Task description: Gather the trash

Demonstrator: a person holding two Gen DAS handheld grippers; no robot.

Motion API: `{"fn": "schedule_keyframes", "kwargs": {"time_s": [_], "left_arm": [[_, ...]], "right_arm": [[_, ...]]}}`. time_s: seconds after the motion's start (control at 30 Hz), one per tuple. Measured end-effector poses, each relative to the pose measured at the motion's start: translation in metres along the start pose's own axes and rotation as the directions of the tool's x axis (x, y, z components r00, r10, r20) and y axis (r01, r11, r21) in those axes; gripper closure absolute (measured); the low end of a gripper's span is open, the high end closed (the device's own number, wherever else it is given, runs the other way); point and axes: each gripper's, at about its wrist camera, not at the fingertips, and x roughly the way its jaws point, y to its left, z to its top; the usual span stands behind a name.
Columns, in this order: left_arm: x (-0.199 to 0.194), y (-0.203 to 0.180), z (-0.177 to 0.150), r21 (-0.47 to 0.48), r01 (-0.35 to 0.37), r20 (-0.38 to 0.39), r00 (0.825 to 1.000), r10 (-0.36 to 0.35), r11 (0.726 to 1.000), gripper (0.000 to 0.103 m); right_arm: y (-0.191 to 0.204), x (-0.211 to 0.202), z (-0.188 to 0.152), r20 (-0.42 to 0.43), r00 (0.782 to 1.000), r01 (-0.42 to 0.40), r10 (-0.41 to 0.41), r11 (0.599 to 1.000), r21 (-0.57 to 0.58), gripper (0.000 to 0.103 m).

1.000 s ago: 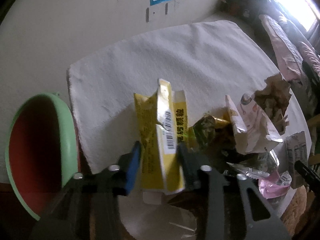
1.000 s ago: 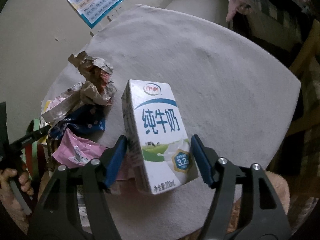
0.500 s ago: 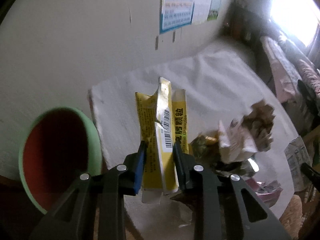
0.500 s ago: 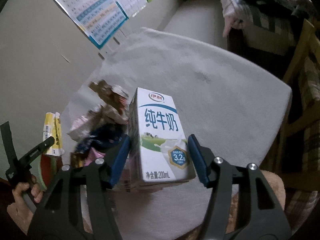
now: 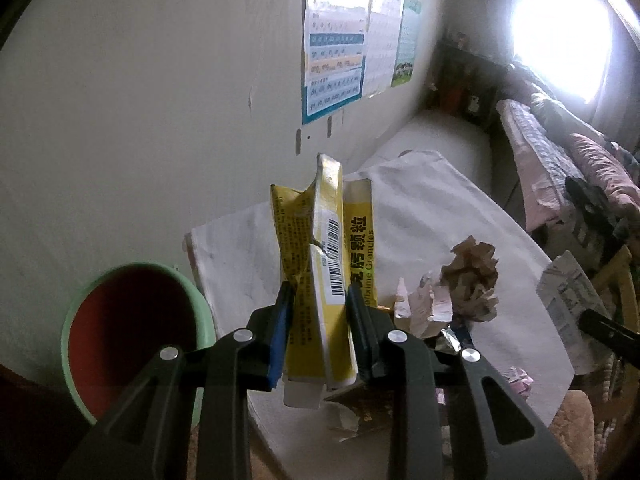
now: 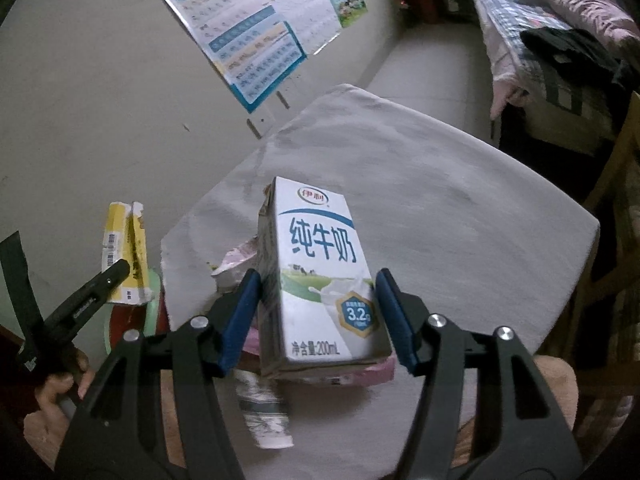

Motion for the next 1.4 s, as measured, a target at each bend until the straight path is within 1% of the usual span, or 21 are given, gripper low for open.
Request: {"fn": "schedule_keyframes", "kwargs": {"time_s": [0.23, 0.43, 0.63, 0.67, 0.7, 0.77, 0.87, 0.97, 1.03, 1.07, 1.13, 1.2, 1.27, 1.4], "left_arm": [[-0.015, 0.009, -0.002, -0.008, -0.007, 0.036, 0.999, 0.008, 1.000, 0.077], [-0.031, 0.022, -0.005, -0.010, -0.042, 0.082, 0.996, 0.043, 0.999, 0.077], [-0.032, 0.042, -0.010, -0.045, -0.055, 0.075, 0.995, 0.059, 0.997, 0.077], [-0.032, 0.044, -0.011, -0.047, -0.056, 0.074, 0.995, 0.060, 0.997, 0.077], [-0.032, 0.046, -0.012, -0.050, -0.057, 0.071, 0.996, 0.061, 0.997, 0.077], [-0.032, 0.049, -0.013, -0.051, -0.060, 0.070, 0.996, 0.064, 0.997, 0.077], [-0.030, 0.055, -0.015, -0.063, -0.064, 0.063, 0.996, 0.068, 0.996, 0.077], [-0.029, 0.061, -0.018, -0.086, -0.061, 0.054, 0.996, 0.065, 0.994, 0.077], [-0.028, 0.064, -0.020, -0.090, -0.058, 0.050, 0.997, 0.063, 0.994, 0.077], [-0.028, 0.064, -0.021, -0.090, -0.058, 0.049, 0.997, 0.063, 0.994, 0.077], [-0.027, 0.067, -0.023, -0.091, -0.060, 0.049, 0.997, 0.064, 0.994, 0.077], [-0.026, 0.069, -0.024, -0.096, -0.057, 0.044, 0.997, 0.062, 0.994, 0.077], [-0.027, 0.071, -0.024, -0.103, -0.053, 0.043, 0.997, 0.057, 0.993, 0.076], [-0.024, 0.071, -0.026, -0.106, -0.049, 0.038, 0.998, 0.053, 0.993, 0.076]], "right_arm": [[0.022, -0.004, -0.002, 0.001, 1.000, -0.018, 0.018, 0.999, -0.043, 0.045], [0.047, -0.005, -0.003, 0.004, 1.000, -0.030, 0.030, 0.995, -0.097, 0.045], [0.076, -0.008, -0.006, 0.016, 0.999, -0.027, 0.030, 0.986, -0.162, 0.046], [0.078, -0.008, -0.006, 0.016, 0.999, -0.029, 0.032, 0.985, -0.169, 0.056], [0.082, -0.008, -0.006, 0.013, 0.999, -0.034, 0.037, 0.984, -0.177, 0.060], [0.087, -0.007, -0.007, 0.004, 0.999, -0.040, 0.042, 0.981, -0.189, 0.061], [0.093, 0.002, -0.010, -0.018, 1.000, -0.021, 0.018, 0.975, -0.222, 0.061], [0.091, 0.015, -0.015, -0.065, 0.998, -0.015, 0.000, 0.976, -0.219, 0.060], [0.088, 0.020, -0.017, -0.068, 0.997, 0.019, -0.035, 0.974, -0.227, 0.060], [0.085, 0.021, -0.017, -0.068, 0.996, 0.036, -0.052, 0.972, -0.231, 0.058], [0.073, 0.026, -0.017, -0.090, 0.992, 0.065, -0.087, 0.973, -0.221, 0.055], [0.060, 0.026, -0.018, -0.106, 0.990, 0.075, -0.097, 0.977, -0.197, 0.054], [0.048, 0.023, -0.023, -0.121, 0.984, 0.103, -0.129, 0.975, -0.196, 0.050], [0.023, 0.022, -0.045, -0.185, 0.970, 0.119, -0.155, 0.974, -0.193, 0.050]]}}
